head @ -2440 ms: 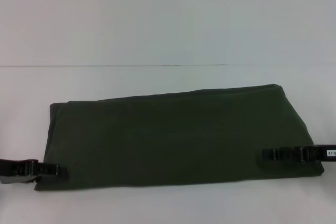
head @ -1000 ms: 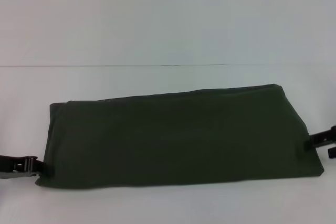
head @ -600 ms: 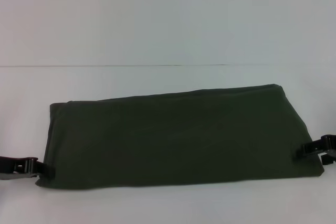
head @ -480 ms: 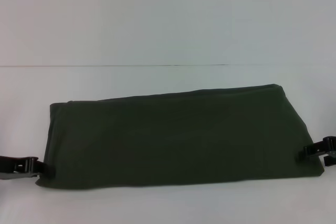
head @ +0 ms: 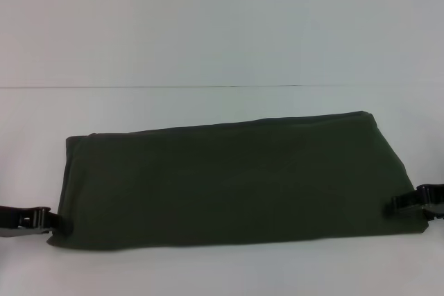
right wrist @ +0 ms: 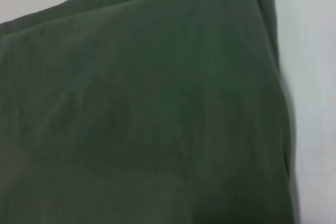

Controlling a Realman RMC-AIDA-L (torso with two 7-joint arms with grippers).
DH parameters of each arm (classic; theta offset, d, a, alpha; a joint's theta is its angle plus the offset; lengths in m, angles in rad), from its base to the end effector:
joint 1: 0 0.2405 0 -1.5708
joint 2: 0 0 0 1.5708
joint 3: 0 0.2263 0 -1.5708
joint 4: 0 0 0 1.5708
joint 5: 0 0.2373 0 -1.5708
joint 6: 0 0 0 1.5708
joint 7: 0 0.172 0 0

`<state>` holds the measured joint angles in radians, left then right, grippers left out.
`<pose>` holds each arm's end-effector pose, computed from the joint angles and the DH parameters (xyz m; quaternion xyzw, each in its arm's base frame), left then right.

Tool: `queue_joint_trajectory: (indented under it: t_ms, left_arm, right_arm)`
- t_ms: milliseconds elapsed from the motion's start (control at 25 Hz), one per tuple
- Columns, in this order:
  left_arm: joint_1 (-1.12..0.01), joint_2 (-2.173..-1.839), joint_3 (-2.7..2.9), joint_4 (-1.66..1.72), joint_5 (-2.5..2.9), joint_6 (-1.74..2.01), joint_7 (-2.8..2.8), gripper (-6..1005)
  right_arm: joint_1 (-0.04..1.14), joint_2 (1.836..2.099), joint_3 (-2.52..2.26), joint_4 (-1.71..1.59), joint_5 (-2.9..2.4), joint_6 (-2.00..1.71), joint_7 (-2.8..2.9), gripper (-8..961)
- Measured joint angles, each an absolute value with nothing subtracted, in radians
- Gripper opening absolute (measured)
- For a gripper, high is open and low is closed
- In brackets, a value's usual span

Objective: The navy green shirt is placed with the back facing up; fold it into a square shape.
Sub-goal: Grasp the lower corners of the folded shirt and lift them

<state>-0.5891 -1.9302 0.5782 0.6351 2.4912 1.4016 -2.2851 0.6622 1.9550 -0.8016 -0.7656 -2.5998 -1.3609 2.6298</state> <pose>-0.3382 0.3618 0.0435 -0.7648 -0.6180 -0.0576 0.1731 0.3068 0.3935 0.0417 -0.7360 0.6415 -0.0309 0.2141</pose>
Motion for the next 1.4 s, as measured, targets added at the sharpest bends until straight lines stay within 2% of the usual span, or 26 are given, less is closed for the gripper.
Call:
queue_joint_trajectory:
  t_ms: [520, 720, 1160, 1400]
  left_arm:
    - [-0.59, -1.929, 0.578, 0.637, 2.487, 1.402, -2.286, 57]
    - [-0.591, -1.929, 0.577, 0.637, 2.486, 1.402, -2.287, 57]
    - [-0.588, -1.927, 0.574, 0.639, 2.488, 1.402, -2.288, 56]
    - [-0.584, -1.916, 0.572, 0.643, 2.49, 1.416, -2.288, 55]
  right_arm:
    - [0.656, 1.967, -0.802, -0.766, -2.6, -1.352, 2.629, 828]
    - [0.65, 1.968, -0.802, -0.769, -2.6, -1.353, 2.623, 594]
    - [0.65, 1.969, -0.802, -0.77, -2.6, -1.355, 2.611, 348]
    - [0.652, 1.971, -0.802, -0.77, -2.599, -1.397, 2.579, 133]
